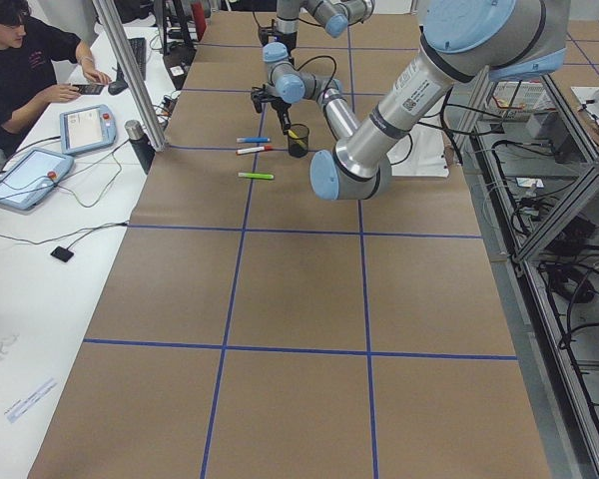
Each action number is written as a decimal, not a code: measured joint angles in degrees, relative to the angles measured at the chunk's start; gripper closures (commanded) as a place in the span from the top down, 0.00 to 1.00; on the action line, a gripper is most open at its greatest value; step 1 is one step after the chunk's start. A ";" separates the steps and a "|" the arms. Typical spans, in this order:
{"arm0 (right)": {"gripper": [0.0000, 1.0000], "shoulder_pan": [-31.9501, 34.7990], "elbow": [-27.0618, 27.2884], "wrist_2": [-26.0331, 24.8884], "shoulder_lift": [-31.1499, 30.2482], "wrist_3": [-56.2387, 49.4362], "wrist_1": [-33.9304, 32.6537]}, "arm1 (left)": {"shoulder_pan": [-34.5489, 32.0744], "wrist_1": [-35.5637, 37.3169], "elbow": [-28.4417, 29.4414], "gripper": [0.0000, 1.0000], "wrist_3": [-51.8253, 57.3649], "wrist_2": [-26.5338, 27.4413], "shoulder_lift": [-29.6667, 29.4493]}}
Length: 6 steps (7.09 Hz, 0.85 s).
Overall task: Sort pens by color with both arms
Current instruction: 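Lower the left gripper over the yellow highlighter in the cup, then grasp the yellow highlighter with the left gripper and lift it out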
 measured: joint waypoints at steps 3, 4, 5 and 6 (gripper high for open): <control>0.99 0.04 0.00 0.13 0.00 0.00 0.00 | -0.01 3.92 -4.34 0.09 1.07 -0.36 0.34; 0.99 0.06 0.00 0.31 -0.03 0.00 0.00 | -0.05 8.03 -8.09 0.08 2.88 -0.47 0.72; 0.99 0.08 0.00 0.41 -0.13 0.00 0.02 | -0.13 12.38 -12.30 0.08 4.88 -0.52 1.33; 0.99 0.09 0.01 0.48 -0.26 0.00 0.04 | -0.67 15.12 -15.53 0.06 6.37 -0.54 1.90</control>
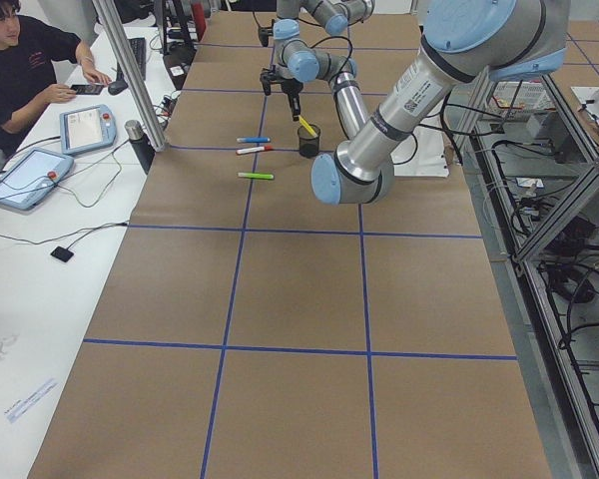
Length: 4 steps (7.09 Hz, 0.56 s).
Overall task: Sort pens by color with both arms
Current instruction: 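Grasp the yellow highlighter with the left gripper and lift it out, then lower the yellow highlighter beside the green one and open the left gripper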
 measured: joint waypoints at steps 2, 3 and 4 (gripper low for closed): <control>0.99 0.00 0.06 0.04 -0.08 0.00 -0.03 | -5.47 2.16 -2.46 0.06 4.20 -0.96 0.25; 0.99 0.00 0.07 0.07 -0.09 0.00 -0.03 | -10.01 3.24 -2.88 0.06 7.89 -3.08 0.21; 0.99 0.00 0.10 0.09 -0.09 0.00 -0.03 | -14.71 3.69 -2.60 0.06 12.08 -5.09 0.28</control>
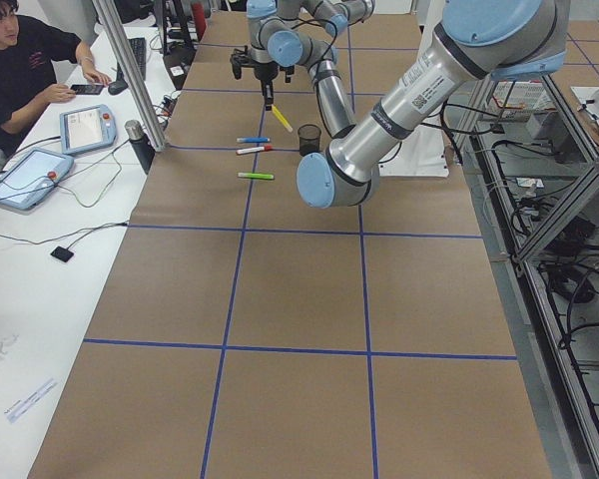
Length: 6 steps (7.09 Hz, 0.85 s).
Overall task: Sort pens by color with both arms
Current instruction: 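Lower the yellow highlighter beside the green one and open the left gripper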
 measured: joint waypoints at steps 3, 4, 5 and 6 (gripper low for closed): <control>0.99 0.00 0.10 0.06 0.00 0.06 0.00 | -6.37 -9.01 12.94 0.06 11.79 -0.70 0.04; 0.99 -0.01 0.09 0.10 0.00 0.08 0.00 | -6.92 -14.05 19.65 0.06 14.31 -0.63 -0.14; 0.99 -0.02 0.09 0.12 0.00 0.08 0.00 | -7.26 -17.46 24.35 0.06 16.36 -0.60 -0.33; 0.99 -0.02 0.09 0.13 -0.01 0.08 0.00 | -7.41 -19.12 27.17 0.06 17.62 -0.59 -0.57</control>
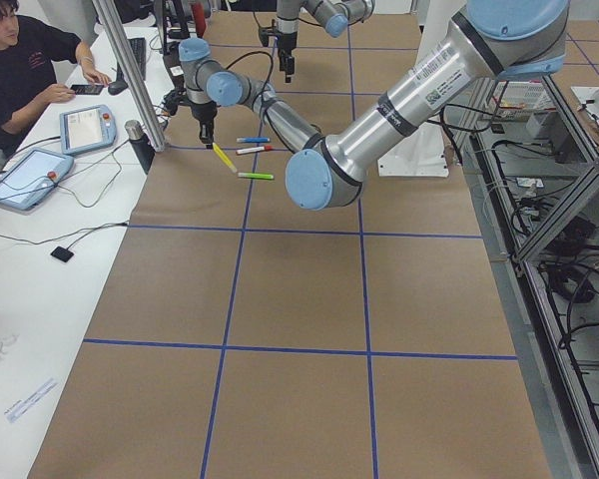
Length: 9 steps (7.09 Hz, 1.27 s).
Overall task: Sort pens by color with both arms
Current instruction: 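Lower the yellow highlighter beside the green one and open the left gripper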
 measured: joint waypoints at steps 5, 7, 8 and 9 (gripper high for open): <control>0.99 -0.06 -0.12 0.00 0.00 0.00 0.00 | 3.17 0.68 5.42 0.06 1.04 -0.42 -1.09; 0.99 -0.06 -0.12 0.00 0.00 0.00 0.00 | 4.41 4.61 4.68 0.06 1.07 -0.88 -1.34; 0.99 -0.06 -0.12 0.00 0.00 0.00 0.00 | 4.59 6.10 4.16 0.06 1.07 -1.68 -1.54; 0.99 -0.06 -0.14 0.01 0.00 0.00 0.00 | 5.18 6.93 3.77 0.06 1.05 -2.28 -1.49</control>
